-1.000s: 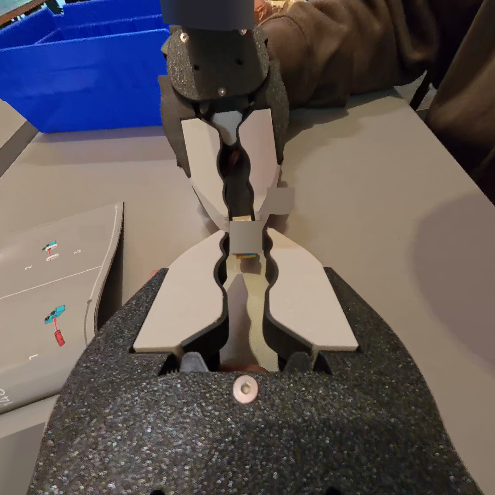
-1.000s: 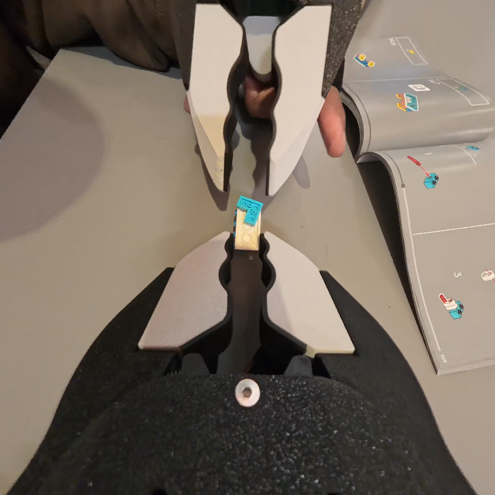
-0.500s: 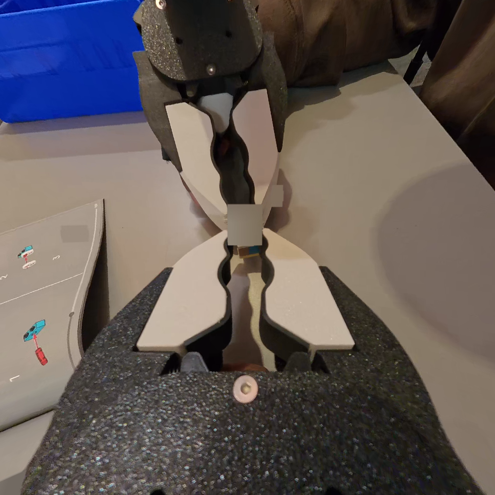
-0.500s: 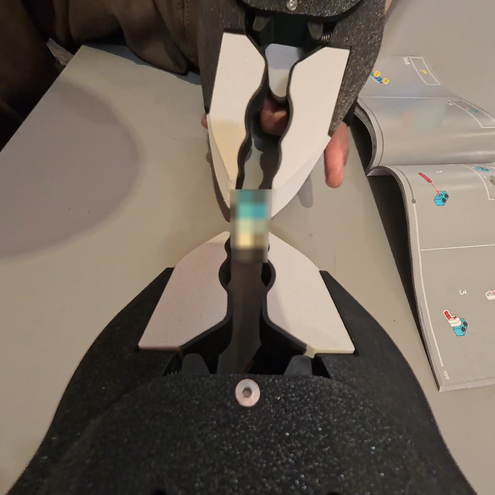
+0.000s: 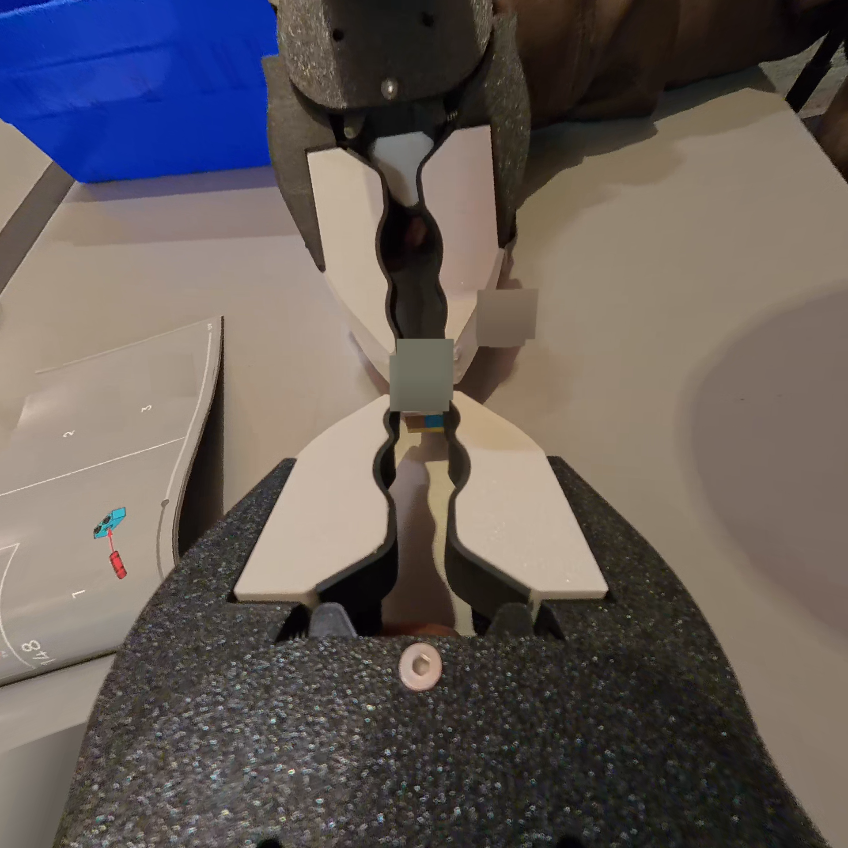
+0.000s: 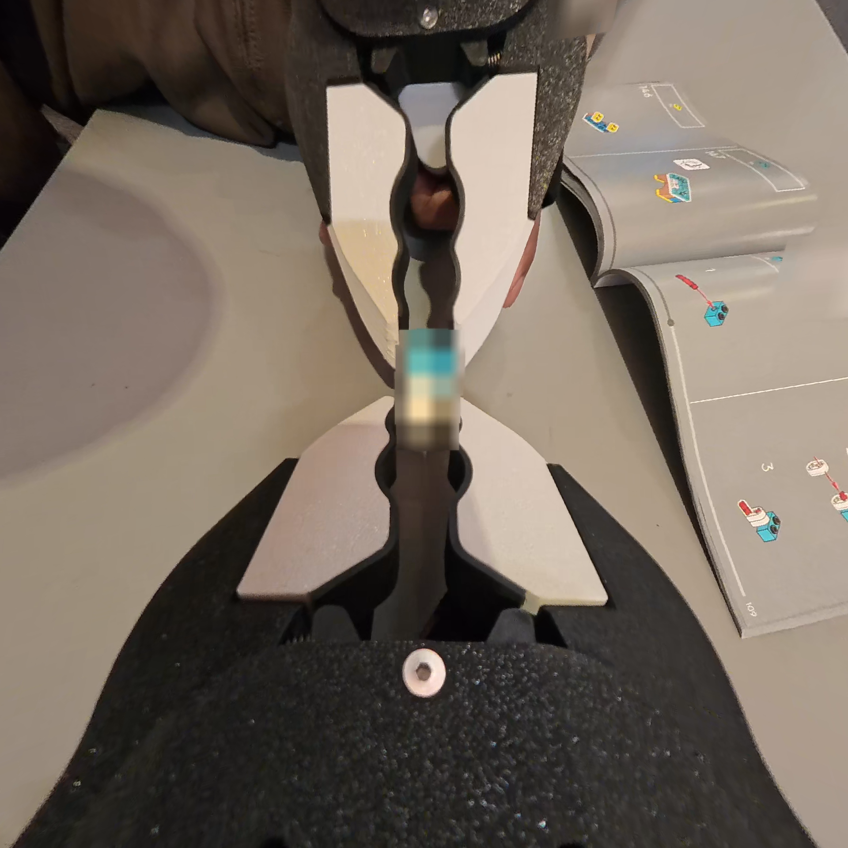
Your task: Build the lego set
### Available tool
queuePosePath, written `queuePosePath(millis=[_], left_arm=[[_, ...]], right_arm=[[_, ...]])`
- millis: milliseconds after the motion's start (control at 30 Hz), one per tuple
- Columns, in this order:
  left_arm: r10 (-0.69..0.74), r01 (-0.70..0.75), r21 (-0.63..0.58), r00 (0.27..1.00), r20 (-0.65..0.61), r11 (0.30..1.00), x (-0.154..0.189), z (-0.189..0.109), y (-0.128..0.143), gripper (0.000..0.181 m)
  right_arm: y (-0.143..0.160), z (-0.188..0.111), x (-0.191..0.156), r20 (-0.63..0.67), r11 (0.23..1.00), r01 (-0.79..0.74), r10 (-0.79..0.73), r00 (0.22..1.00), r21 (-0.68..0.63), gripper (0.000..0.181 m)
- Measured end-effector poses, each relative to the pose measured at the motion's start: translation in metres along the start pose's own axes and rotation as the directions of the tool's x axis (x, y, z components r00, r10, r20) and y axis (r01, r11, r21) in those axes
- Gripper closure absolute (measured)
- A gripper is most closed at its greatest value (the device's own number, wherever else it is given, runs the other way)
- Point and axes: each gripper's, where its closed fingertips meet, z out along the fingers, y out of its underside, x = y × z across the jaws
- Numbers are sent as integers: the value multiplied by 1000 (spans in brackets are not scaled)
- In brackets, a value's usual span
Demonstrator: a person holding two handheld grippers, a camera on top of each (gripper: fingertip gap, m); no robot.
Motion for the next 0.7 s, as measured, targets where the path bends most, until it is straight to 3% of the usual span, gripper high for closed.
queuePosePath(millis=[433, 700], left_arm=[[12, -13, 21, 1000, 26, 1000, -2, -1, -4, 156], [22, -22, 28, 1000, 13, 999, 0, -1, -5, 164]], right_arm=[[0, 0, 1, -4, 1000, -3, 3, 1000, -3, 163], [0, 1, 1, -7, 1000, 0, 0, 1000, -5, 164]])
